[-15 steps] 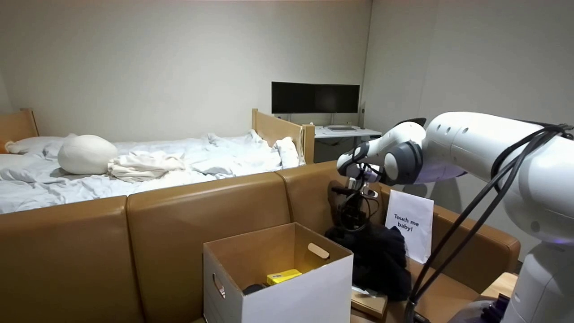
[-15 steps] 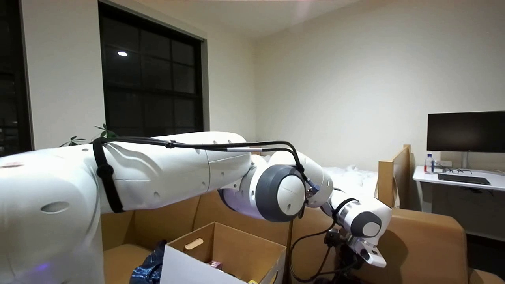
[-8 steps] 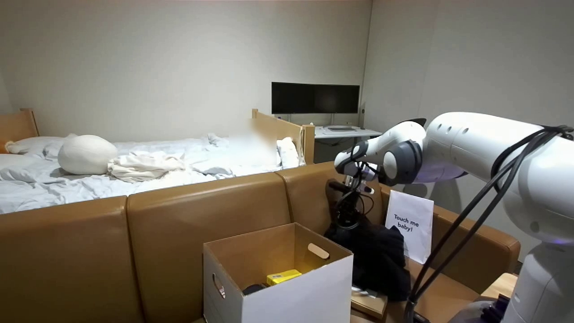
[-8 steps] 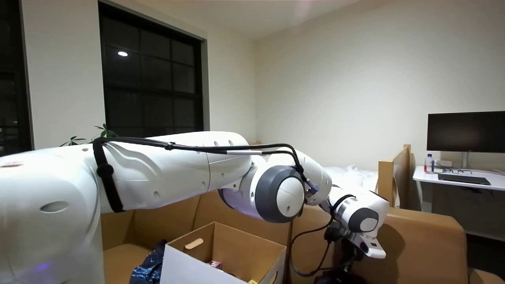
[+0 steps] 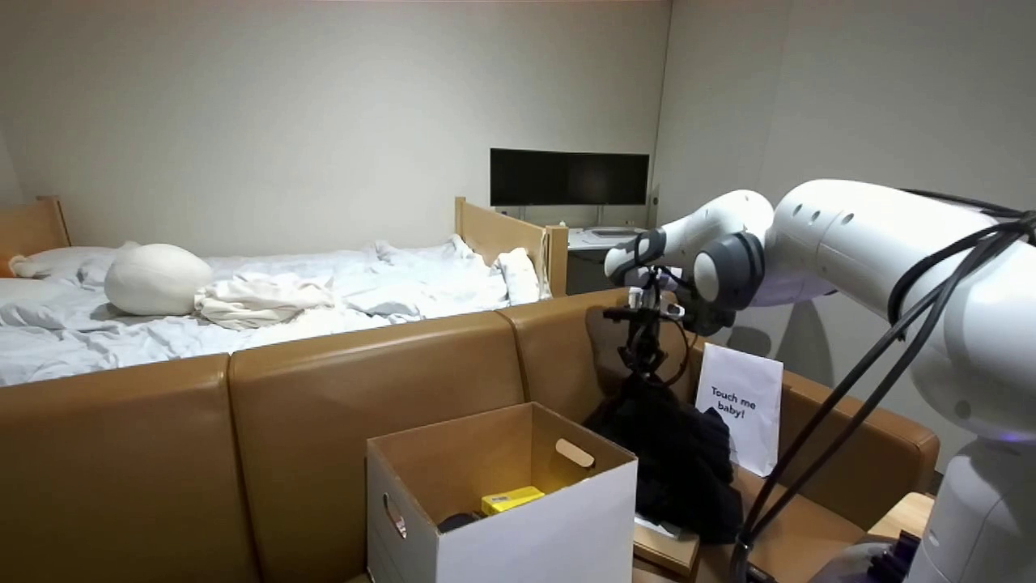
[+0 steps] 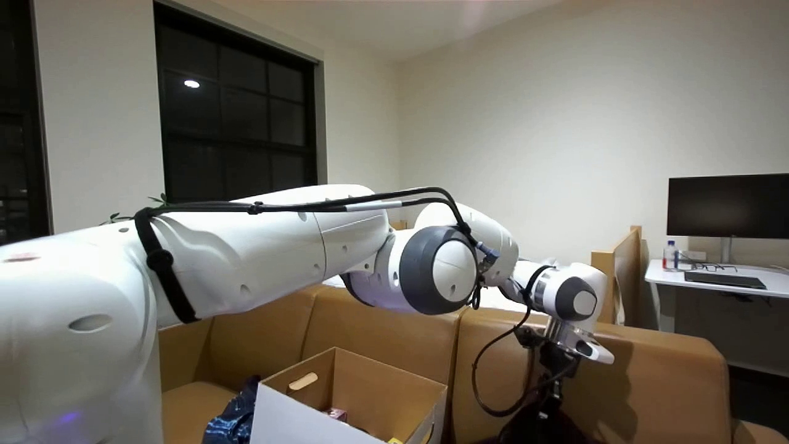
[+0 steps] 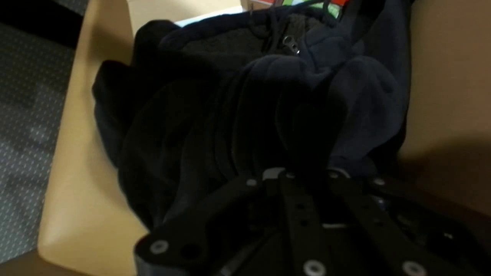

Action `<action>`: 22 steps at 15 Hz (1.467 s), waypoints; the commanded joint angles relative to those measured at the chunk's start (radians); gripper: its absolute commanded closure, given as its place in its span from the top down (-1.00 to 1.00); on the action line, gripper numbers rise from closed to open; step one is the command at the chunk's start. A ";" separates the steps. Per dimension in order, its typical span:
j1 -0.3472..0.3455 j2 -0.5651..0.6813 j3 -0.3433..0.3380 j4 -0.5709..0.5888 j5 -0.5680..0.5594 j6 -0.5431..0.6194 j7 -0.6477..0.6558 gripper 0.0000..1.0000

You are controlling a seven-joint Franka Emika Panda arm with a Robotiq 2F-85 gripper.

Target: Pick up the black cloth, plastic and brown book from the sofa and put them in the box

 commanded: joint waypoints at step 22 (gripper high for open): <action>0.232 -0.442 -0.265 -0.343 -0.274 0.243 -0.057 -0.92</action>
